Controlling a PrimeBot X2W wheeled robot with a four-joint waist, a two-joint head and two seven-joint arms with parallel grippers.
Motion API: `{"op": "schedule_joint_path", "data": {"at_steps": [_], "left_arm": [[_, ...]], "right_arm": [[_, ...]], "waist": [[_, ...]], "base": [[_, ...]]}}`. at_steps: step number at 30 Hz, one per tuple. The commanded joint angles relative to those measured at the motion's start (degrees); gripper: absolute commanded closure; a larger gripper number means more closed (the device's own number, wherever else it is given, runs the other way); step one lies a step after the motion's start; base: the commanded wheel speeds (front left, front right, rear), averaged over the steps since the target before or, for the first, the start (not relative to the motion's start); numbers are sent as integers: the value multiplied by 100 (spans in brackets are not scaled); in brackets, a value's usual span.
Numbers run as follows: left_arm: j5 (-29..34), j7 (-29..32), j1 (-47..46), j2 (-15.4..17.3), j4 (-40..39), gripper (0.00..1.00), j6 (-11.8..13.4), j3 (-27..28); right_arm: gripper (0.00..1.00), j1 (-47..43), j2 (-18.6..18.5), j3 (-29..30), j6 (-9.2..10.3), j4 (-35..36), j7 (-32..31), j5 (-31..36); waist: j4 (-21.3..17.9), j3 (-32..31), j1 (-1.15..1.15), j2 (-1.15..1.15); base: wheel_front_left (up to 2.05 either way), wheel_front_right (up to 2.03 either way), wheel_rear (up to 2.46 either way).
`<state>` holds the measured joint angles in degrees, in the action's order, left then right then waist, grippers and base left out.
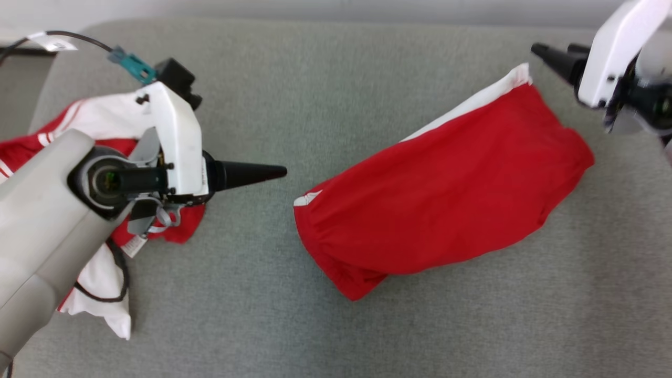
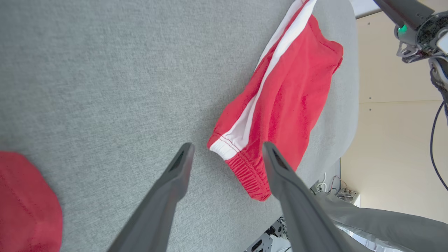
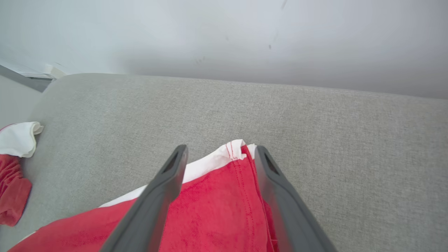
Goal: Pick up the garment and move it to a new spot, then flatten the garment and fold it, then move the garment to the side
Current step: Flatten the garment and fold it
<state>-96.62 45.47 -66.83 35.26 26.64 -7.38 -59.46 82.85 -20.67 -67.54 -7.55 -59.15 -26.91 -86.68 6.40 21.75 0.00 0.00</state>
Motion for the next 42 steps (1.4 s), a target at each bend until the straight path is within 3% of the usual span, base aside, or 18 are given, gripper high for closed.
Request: {"op": "schedule_joint_path", "data": {"at_steps": [1, 7, 11, 14, 15, 20, 24, 29, 33, 42], "left_arm": [[214, -267, 109, 83, -108, 0, -15, 51], [1418, -2147, 407, 366, -364, 0, -5, 141], [2210, -3552, 747, 392, -577, 0, 238, 177], [2744, -4446, 1037, 476, -831, 0, 607, 198], [2744, -4446, 1037, 476, -831, 0, 607, 198], [3376, -5694, 1540, 261, -1442, 0, 1519, 283], [3805, -6010, 1995, 163, -1921, 0, 2073, 408], [4293, -6064, 2614, -63, -2378, 0, 2387, 756], [4616, -6063, 3262, -381, -2550, 0, 2403, 1248], [5175, -6064, 4333, -1088, -2432, 0, 2091, 2127]], "right_arm": [[0, -283, -98, 35, 13, 167, 289, -7], [0, -945, -525, -40, 13, 724, 1791, 423], [0, -1380, -573, -88, 13, 620, 2841, 699], [0, -1698, -529, -62, 13, 446, 3416, 737], [0, -1698, -529, -62, 13, 446, 3416, 737], [0, -2177, -526, -85, 13, 75, 3741, 676], [0, -2386, -440, -115, 13, -186, 3676, 614], [0, -2489, -354, -121, 13, -507, 3493, 549], [0, -2447, -291, -152, 13, -898, 3291, 541], [0, -2264, -457, -185, 13, -1379, 2290, 466]], "waist": [[-66, -344, 0, 0], [-92, -772, 0, 0], [-40, -960, 0, 0], [38, -1044, 0, 0], [38, -1044, 0, 0], [346, -1087, 0, 0], [590, -1039, 0, 0], [854, -963, 0, 0], [1055, -870, 0, 0], [1364, -623, 0, 0]], "base": [[0, 0, 0], [0, 0, 0], [0, 0, 0], [0, 0, 0], [0, 0, 0], [0, 0, 0], [0, 0, 0], [0, 0, 0], [0, 0, 0], [0, 0, 0]]}}
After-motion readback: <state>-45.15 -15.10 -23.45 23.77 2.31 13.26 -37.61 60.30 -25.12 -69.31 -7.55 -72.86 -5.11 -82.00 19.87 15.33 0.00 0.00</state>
